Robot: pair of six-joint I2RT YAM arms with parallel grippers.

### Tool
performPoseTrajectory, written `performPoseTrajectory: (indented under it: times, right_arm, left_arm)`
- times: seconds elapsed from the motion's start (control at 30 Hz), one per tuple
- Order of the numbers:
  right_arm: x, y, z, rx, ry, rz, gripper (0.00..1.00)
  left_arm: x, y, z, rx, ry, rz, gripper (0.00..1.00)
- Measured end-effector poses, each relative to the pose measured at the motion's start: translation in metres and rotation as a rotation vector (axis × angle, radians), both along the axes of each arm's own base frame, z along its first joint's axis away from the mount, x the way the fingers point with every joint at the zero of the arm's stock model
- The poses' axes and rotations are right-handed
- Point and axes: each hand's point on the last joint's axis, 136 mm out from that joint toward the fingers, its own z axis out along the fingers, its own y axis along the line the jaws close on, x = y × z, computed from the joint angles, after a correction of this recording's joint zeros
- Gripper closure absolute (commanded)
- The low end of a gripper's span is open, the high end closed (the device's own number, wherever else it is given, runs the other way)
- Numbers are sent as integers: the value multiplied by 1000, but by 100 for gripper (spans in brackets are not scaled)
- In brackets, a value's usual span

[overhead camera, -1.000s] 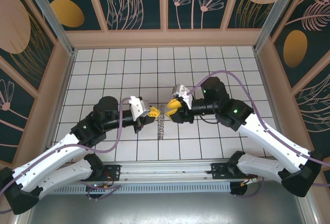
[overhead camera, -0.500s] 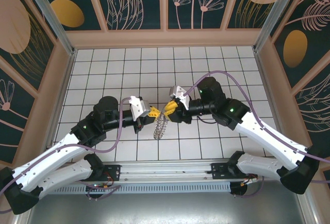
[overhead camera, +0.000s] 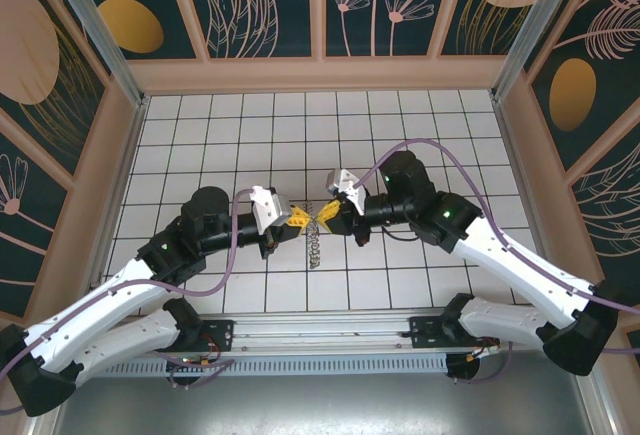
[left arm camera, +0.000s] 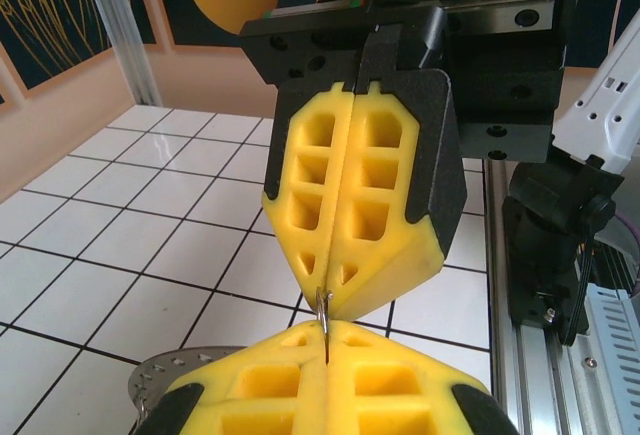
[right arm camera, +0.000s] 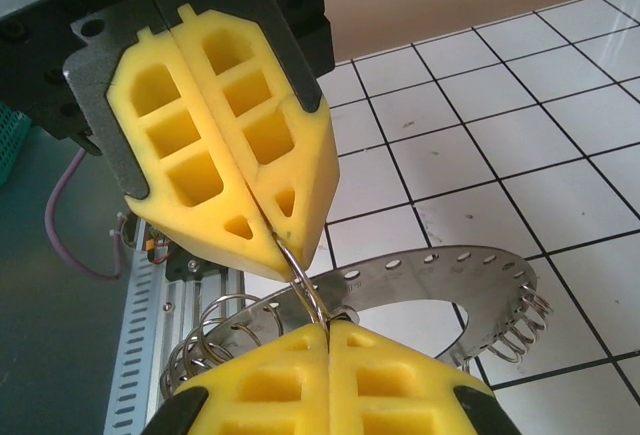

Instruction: Put the keys on the keyring

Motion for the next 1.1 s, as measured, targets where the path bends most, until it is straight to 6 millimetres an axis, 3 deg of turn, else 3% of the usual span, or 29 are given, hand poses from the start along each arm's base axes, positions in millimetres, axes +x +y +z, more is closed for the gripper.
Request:
performPoseTrajectory:
  times: [0.3, 0.47, 0.57, 0.67, 0.8, 0.93, 1.1]
  right_arm:
    - [5, 5, -13, -30, 29, 1, 100]
    - [6, 6, -13, -28, 30, 0, 92]
    - [6, 6, -13, -27, 29, -1, 83]
    - [4, 4, -12, -14, 18, -2, 65]
    - [-9, -7, -5, 44, -20, -7, 51]
    - [-20, -17, 13, 120, -81, -7, 50]
    - [-19, -16, 27, 174, -130, -6, 51]
  left_arm:
    - [0, 0, 0, 1, 1, 0, 100]
    - [0, 0, 0, 0, 0, 0, 100]
    - [0, 0, 0, -1, -1, 0, 100]
    - [-1, 0, 2, -6, -4, -4, 100]
    - [-4, 0, 5, -14, -7, -19, 100]
    - [-6, 0, 7, -23, -12, -31, 100]
    - [-11, -2, 8, -29, -6, -60, 100]
